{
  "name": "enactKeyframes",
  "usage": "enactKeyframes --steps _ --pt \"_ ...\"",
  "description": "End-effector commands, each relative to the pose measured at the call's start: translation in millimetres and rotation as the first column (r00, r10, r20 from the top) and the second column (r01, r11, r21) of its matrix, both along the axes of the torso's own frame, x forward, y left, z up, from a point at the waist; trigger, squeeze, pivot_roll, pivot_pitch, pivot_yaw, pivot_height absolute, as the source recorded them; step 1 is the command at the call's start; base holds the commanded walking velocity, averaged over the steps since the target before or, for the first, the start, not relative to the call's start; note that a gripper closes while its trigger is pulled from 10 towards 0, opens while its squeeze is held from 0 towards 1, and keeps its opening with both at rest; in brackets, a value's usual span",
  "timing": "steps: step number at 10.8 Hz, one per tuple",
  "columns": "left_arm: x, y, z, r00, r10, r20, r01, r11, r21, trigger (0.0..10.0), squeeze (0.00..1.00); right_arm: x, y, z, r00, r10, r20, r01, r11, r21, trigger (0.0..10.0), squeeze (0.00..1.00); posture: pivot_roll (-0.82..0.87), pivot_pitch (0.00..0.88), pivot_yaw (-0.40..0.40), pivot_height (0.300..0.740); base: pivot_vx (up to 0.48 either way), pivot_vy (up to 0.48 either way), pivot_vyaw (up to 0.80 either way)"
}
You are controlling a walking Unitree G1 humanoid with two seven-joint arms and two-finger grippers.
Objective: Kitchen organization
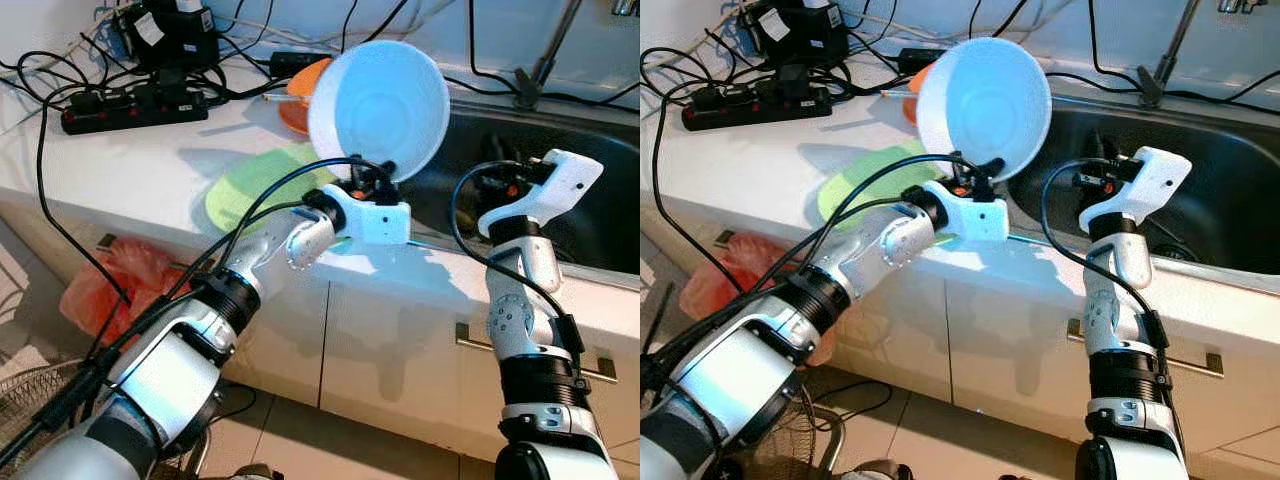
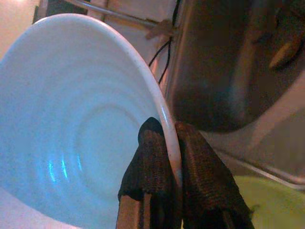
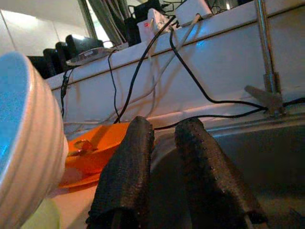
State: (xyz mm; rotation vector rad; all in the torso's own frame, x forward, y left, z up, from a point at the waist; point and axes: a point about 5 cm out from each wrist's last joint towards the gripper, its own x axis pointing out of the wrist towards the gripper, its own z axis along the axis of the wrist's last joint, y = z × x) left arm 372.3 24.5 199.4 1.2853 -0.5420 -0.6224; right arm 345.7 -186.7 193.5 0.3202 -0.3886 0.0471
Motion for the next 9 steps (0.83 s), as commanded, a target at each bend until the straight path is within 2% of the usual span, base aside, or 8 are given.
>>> enactKeyframes --steps 1,3,5,7,9 --pt "0.1 2.1 7 0.999 -0.003 0.043 0.003 1.0 0.006 10.0 0.0 -0.9 -0.8 3 1.0 0.0 0.007 0.0 1.0 0.008 10.0 0.0 0.15 0.057 0.014 0.74 0.0 0.0 0.0" --pt "2.9 14.0 13 0.997 0.011 0.08 -0.015 0.999 0.042 10.0 0.0 -0.3 -0.6 3 1.0 0.003 0.004 -0.003 1.0 0.018 10.0 0.0 0.16 0.052 0.013 0.74 0.0 0.0 0.0" --pt "5.0 19.6 37 0.983 0.013 0.185 -0.023 0.998 0.053 10.0 0.0 0.2 -0.1 4 1.0 0.007 0.007 -0.007 1.0 0.029 10.0 0.0 0.16 0.047 0.013 0.74 0.0 0.0 0.0" --pt "1.3 10.6 48 0.977 -0.034 0.211 0.023 0.998 0.052 10.0 0.0 0.3 0.5 3 1.0 0.01 0.004 -0.01 0.999 0.032 10.0 0.0 0.16 0.041 0.015 0.74 0.0 0.0 0.0" --pt "-1.8 2.3 50 0.978 -0.063 0.2 0.057 0.998 0.032 10.0 0.0 -0.6 -0.5 2 1.0 0.006 0.002 -0.006 0.999 0.033 10.0 0.0 0.15 0.036 0.018 0.74 0.0 0.0 0.0"
